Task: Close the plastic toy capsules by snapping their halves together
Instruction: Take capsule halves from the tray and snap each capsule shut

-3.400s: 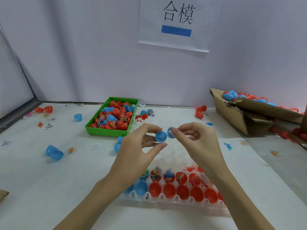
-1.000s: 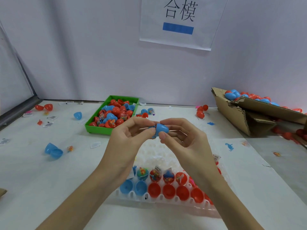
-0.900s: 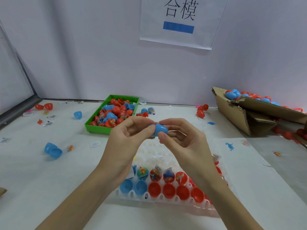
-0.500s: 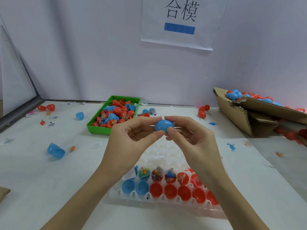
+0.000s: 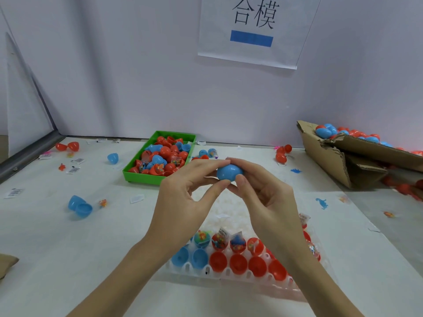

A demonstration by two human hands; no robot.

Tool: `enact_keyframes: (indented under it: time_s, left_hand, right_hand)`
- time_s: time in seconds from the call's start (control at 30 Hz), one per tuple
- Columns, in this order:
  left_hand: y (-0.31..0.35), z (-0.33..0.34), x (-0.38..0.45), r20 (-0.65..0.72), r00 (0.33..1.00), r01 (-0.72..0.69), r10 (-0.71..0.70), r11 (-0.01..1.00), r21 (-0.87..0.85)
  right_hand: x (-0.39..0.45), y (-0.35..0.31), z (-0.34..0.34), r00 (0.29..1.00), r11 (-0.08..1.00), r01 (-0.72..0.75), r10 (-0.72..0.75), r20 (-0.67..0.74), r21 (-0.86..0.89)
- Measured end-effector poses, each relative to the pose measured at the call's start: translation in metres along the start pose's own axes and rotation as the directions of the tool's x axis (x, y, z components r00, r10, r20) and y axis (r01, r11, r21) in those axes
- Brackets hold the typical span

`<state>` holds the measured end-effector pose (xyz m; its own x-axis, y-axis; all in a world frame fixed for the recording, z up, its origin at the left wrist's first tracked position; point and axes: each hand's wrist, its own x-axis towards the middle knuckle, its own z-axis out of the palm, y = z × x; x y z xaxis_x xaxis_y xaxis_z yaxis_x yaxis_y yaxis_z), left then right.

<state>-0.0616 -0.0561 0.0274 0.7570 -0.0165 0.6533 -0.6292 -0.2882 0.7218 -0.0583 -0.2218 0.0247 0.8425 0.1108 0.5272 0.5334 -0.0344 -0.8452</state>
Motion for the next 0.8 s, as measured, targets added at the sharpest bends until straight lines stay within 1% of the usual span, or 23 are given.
enact_keyframes:
  time_s: [0.07,0.13,0.2,0.3,0.5,0.7,0.8]
  left_hand:
    - [0.000,0.001,-0.002,-0.015,0.996,-0.082,0.085,0.988,0.132]
    - [0.000,0.004,-0.005,0.002,0.987,-0.155,0.161,0.948,0.277]
    - [-0.001,0.007,-0.008,0.033,0.980,-0.197,0.198,0.918,0.345]
    - [-0.001,0.009,-0.010,0.055,0.976,-0.216,0.211,0.902,0.374]
    - [0.000,0.010,-0.012,0.096,0.966,-0.259,0.240,0.881,0.397]
    - [0.000,0.011,-0.013,0.092,0.953,-0.299,0.287,0.859,0.415]
    - [-0.002,0.010,-0.014,0.078,0.950,-0.306,0.302,0.856,0.418]
  right_hand:
    - [-0.003,-0.001,0.004,1.000,0.999,-0.026,0.026,-0.006,0.031]
    - [-0.005,-0.002,0.007,0.998,0.998,-0.048,0.049,-0.032,0.043]
    - [-0.005,-0.001,0.007,0.995,0.996,-0.082,0.083,-0.057,0.018]
    - [-0.004,0.000,0.006,0.991,0.991,-0.128,0.126,-0.038,-0.041]
    - [-0.006,0.000,0.006,0.992,0.983,-0.126,0.127,0.000,-0.131]
    - [-0.006,-0.004,0.005,1.000,0.958,-0.020,0.019,-0.005,-0.288]
    - [-0.007,-0.004,0.008,0.997,0.928,0.065,-0.077,-0.018,-0.368]
